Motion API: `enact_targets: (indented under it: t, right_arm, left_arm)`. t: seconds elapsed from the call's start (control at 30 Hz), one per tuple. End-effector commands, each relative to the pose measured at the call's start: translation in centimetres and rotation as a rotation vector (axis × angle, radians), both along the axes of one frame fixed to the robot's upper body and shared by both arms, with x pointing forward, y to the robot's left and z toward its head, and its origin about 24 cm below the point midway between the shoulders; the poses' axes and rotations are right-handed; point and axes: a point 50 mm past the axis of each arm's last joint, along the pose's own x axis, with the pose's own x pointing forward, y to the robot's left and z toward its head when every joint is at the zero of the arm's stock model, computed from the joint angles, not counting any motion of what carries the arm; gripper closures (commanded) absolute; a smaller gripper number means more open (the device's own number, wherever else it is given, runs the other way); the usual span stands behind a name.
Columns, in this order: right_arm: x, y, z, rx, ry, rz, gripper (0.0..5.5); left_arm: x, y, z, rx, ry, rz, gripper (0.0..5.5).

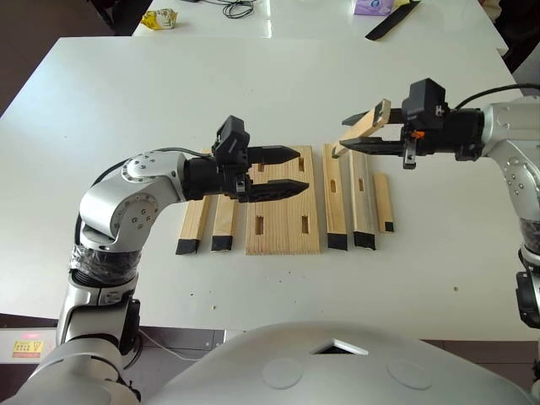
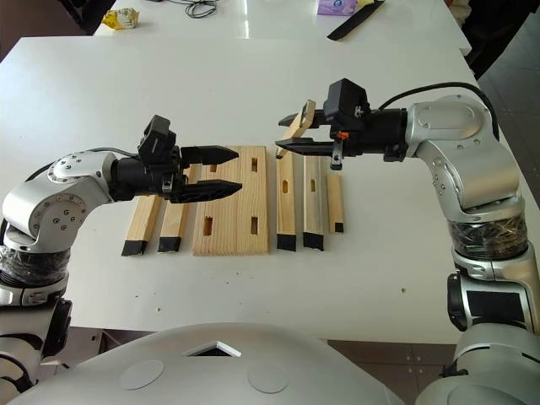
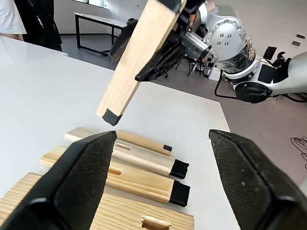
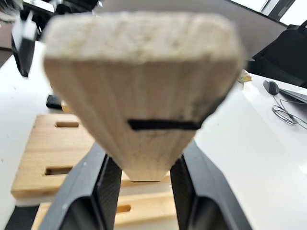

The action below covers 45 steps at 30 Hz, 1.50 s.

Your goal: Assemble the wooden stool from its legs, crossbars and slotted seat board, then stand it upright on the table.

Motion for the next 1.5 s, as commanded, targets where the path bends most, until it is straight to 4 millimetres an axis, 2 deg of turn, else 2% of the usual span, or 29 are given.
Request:
enact_targets:
  t: [0.03,0.17,0.23,0.53,1.13,1.5]
  right_arm:
    - [-0.2,-2.7,-2.9,-0.107,0.016,-0.041,4.19]
    - [-0.5,-4.4,-5.3,-0.148,0.039,-0.067,4.19]
    - [-0.3,-4.6,-5.9,-0.136,0.035,-0.077,4.19]
    - [0.1,-4.0,-6.2,-0.088,0.016,-0.066,4.19]
    - [-1.4,-3.9,-8.2,-0.109,0.063,-0.029,4.19]
    - [-2.5,-4.3,-9.7,-0.116,0.174,-0.008,4.19]
  left_arm:
    - [-0.3,0.4,-0.2,0.021,-0.024,0.049,1.92]
    - [-0.7,0.6,-0.7,0.026,-0.022,0.086,1.92]
    - [-0.9,0.7,-0.9,0.027,-0.019,0.097,1.92]
    - [-1.0,0.5,-1.0,0.015,-0.016,0.116,1.92]
    - [-1.2,0.6,-0.9,0.019,-0.004,0.102,1.92]
    - [-1.2,0.6,-0.8,0.028,0.001,0.087,1.92]
